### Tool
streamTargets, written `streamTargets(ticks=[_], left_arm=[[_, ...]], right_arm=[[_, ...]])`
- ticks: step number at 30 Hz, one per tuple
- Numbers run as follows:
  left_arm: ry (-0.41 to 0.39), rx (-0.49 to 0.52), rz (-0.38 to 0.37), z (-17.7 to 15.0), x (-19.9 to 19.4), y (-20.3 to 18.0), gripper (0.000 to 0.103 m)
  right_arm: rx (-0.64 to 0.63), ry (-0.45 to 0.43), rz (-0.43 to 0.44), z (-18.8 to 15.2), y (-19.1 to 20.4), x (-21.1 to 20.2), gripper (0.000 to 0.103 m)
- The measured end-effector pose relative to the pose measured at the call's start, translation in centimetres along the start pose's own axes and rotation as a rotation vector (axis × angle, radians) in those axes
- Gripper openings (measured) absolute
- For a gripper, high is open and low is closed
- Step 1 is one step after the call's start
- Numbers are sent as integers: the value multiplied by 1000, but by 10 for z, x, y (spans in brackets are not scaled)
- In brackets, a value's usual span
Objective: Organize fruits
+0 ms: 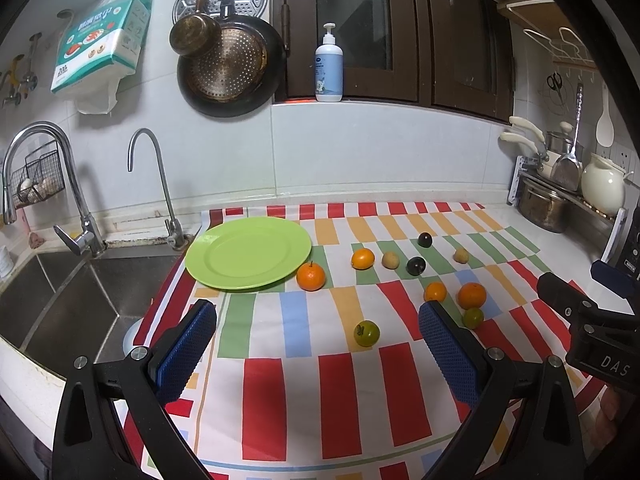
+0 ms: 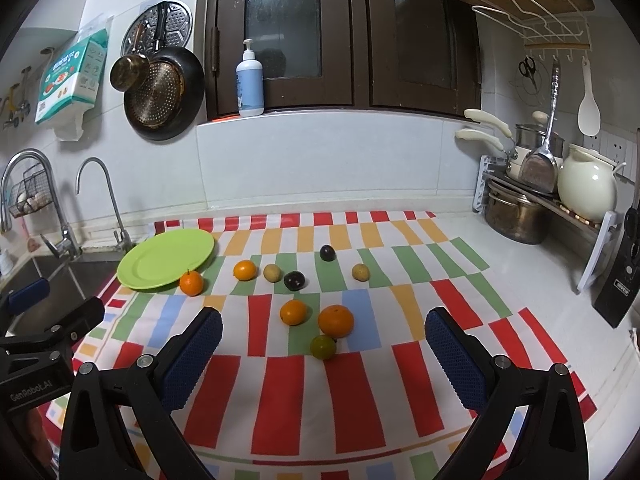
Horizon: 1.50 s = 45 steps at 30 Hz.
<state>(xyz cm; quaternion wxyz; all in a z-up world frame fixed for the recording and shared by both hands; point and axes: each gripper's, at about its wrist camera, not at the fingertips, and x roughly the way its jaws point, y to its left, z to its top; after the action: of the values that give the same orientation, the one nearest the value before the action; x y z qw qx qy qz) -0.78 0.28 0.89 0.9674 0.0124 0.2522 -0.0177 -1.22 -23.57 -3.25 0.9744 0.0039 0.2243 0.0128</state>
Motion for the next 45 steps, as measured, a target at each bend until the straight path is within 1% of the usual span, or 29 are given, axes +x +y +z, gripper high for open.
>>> streamTargets(ticks=[15,21,33,39,45], left_arm=[[0,-1,0,-1,0,1,103],[19,-8,-10,-5,5,3,103],[67,8,-43,-12,25,0,102],[107,24,-64,-12,47,-5,95],[147,49,-87,-12,69,-13,92]], right_arm=[[0,3,1,0,1,1,103],[-2,13,5,-2,3,3,103],[-16,87,21,-9,8,22,103],[-25,130,13,-13,7,43,102],[-31,193,19,-19,5,66,101]])
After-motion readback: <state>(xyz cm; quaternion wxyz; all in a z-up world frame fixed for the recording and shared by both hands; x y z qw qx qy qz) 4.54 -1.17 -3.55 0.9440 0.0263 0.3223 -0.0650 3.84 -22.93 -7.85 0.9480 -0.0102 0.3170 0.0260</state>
